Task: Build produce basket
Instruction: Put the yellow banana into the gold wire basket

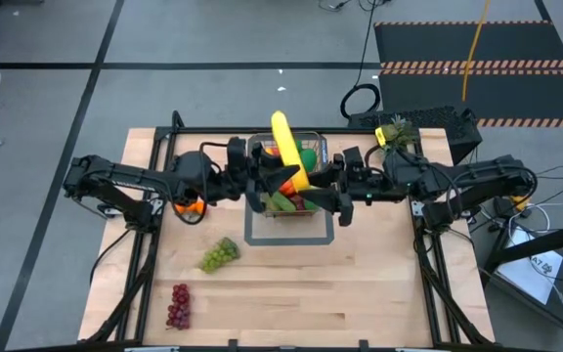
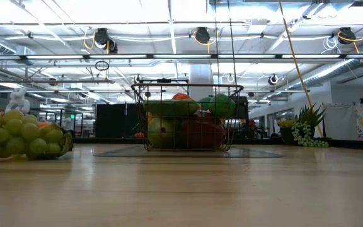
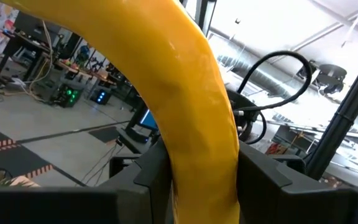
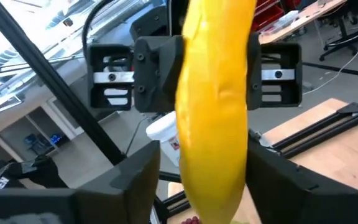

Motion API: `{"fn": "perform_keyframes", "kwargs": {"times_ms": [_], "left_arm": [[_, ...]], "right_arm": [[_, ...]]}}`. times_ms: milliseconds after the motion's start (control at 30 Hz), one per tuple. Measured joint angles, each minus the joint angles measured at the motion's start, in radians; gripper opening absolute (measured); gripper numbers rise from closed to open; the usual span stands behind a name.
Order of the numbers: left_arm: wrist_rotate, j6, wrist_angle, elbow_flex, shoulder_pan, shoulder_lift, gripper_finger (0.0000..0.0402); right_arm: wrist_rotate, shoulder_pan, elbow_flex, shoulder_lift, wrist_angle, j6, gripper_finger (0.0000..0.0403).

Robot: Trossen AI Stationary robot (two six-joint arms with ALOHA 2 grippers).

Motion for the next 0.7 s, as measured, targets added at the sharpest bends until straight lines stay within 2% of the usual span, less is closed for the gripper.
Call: {"fn": "perform_keyframes", "kwargs": {"times_ms": [333,533,700], "left_arm": [[-0.003,0.023,-0.006,0.000,-0.002,-0.001,0.0145],[-0.013,0.080,-0.010,0.000,-0.029,-0.001,0.0157],[-0.030,0.102,-0.095,0.000,-0.046,0.001,0.0231]], "right_arm": [[0.000,-0.005,0.000,0.042,0.042,0.026,0.0118],[0.001,-0.004,-0.001,0.037,0.044,0.023,0.0124],[0.030,-0.006,-0.002,0.027,0.055,0.028,0.0134]]}}
